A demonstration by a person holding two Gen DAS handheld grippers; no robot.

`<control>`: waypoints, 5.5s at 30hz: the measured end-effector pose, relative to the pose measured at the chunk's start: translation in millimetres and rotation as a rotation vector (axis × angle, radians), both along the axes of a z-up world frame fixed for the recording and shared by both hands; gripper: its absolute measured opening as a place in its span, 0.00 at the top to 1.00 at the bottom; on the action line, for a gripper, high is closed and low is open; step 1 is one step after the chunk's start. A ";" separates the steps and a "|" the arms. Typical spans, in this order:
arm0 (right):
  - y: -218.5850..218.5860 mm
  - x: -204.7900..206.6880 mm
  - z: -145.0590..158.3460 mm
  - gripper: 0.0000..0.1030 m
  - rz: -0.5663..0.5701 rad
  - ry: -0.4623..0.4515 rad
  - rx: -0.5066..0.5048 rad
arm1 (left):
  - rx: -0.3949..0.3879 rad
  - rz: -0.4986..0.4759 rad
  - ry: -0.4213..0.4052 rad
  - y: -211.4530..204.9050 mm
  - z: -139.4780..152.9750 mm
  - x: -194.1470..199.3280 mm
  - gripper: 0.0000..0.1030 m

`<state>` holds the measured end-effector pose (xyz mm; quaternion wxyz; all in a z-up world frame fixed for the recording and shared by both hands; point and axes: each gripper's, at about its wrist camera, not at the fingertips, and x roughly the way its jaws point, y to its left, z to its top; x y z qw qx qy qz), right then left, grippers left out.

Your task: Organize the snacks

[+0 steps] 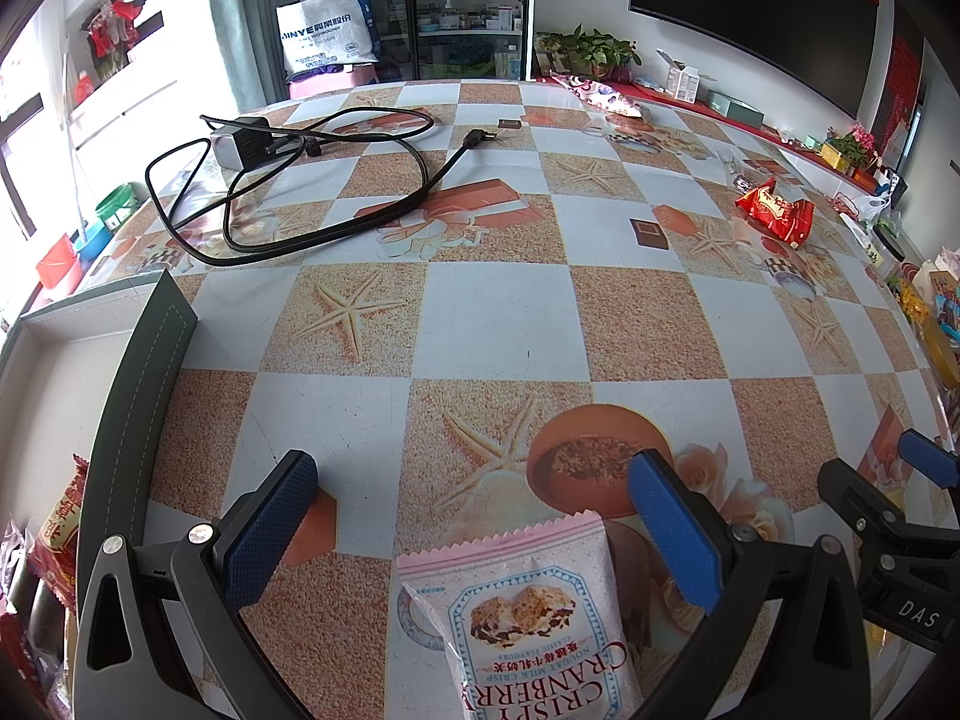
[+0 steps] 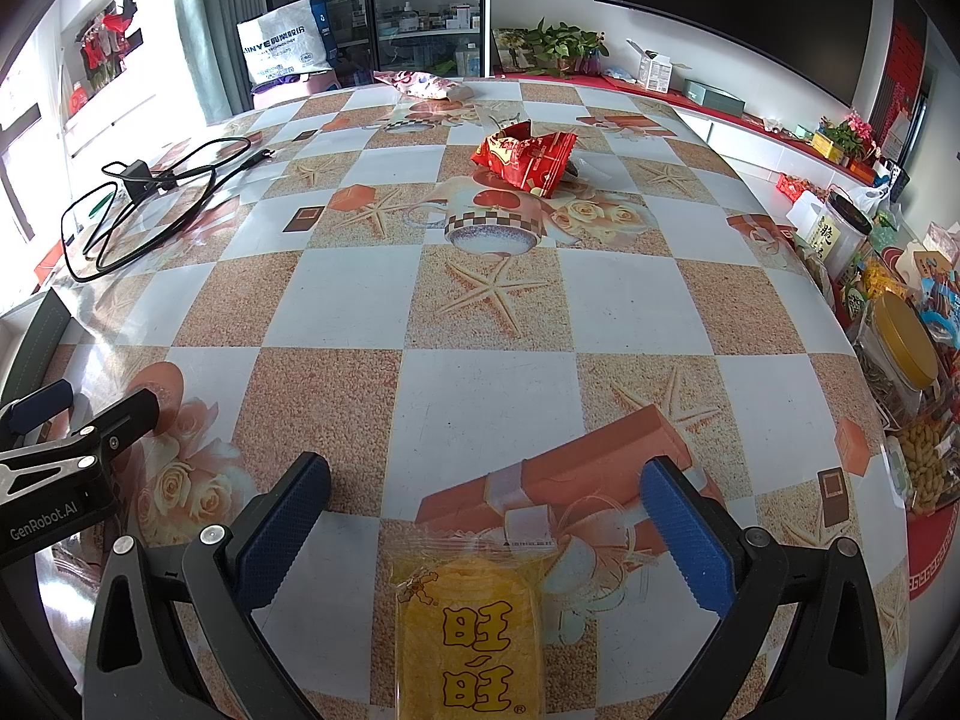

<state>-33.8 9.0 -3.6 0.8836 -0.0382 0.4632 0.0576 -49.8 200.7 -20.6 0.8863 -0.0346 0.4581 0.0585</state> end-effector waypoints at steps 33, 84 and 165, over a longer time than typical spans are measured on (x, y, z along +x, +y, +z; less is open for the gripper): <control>-0.3 -0.4 -0.2 0.00 0.000 0.000 0.000 | -0.001 0.000 0.000 0.3 -0.1 0.1 0.00; -0.6 -0.9 -0.5 0.00 -0.001 0.000 0.000 | -0.002 -0.001 0.000 0.8 -0.1 -0.1 0.00; 281.3 -2.5 97.8 0.64 0.489 0.643 0.244 | -0.122 0.322 0.444 204.1 104.3 -100.4 0.57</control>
